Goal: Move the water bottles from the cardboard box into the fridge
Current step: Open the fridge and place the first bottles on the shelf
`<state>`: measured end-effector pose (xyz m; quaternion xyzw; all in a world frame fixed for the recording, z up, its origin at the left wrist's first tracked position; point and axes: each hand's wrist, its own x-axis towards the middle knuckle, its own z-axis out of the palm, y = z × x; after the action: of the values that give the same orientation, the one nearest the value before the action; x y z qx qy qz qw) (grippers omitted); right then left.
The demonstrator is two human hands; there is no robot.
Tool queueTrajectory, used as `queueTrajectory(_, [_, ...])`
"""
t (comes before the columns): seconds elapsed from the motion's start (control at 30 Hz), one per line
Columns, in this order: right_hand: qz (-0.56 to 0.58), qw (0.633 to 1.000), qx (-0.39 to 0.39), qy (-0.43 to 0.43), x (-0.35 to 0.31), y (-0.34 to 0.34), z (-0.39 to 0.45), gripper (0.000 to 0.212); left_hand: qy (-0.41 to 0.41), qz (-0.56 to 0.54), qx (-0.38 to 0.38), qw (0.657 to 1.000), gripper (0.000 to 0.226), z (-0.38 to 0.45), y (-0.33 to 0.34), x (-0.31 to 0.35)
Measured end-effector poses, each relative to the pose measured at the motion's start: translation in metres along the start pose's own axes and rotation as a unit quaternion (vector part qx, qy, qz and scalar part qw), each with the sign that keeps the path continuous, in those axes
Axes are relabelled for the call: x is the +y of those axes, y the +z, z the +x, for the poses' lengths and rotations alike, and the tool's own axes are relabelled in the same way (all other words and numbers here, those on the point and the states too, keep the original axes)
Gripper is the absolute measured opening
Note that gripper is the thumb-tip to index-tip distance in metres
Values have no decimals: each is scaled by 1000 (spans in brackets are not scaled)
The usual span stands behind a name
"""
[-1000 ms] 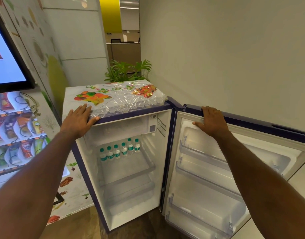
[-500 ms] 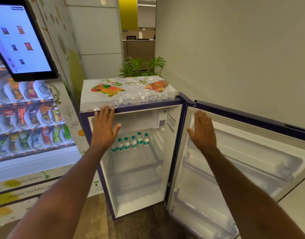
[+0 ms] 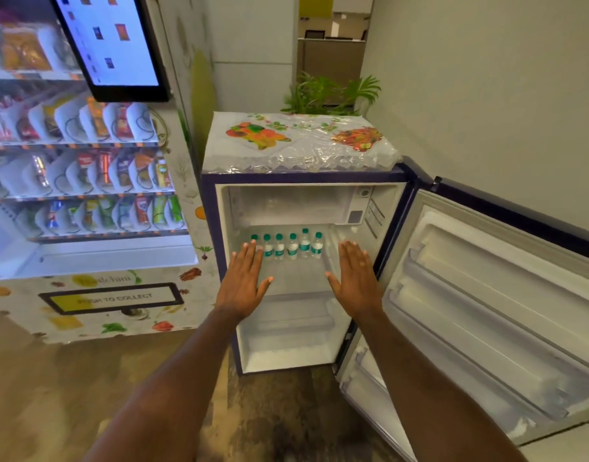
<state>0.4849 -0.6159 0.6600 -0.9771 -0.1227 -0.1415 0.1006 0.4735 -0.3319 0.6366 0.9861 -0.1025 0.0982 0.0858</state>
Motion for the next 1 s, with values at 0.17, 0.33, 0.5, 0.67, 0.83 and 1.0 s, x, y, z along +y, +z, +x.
queueTrajectory(0.17, [0,998,-47,-28,-21,41,18,78,34,34,-65,997,79,3,31,-13])
queueTrajectory(0.33, [16,995,-92,-32,-35,86,42,79,27,-3,-100,995,81,26,63,-28])
queueTrajectory(0.5, [46,989,-135,-23,-39,138,71,78,-18,-91,-110,990,91,48,99,-32])
queueTrajectory(0.67, [80,987,-137,-40,-29,208,101,82,-58,-98,-125,986,101,61,159,-43])
queueTrajectory(0.83, [98,985,-131,-63,-15,282,123,77,-104,-109,-102,983,92,74,224,-51])
queueTrajectory(1.0, [107,983,-125,-75,-4,345,150,80,-134,-89,-91,983,79,96,279,-63])
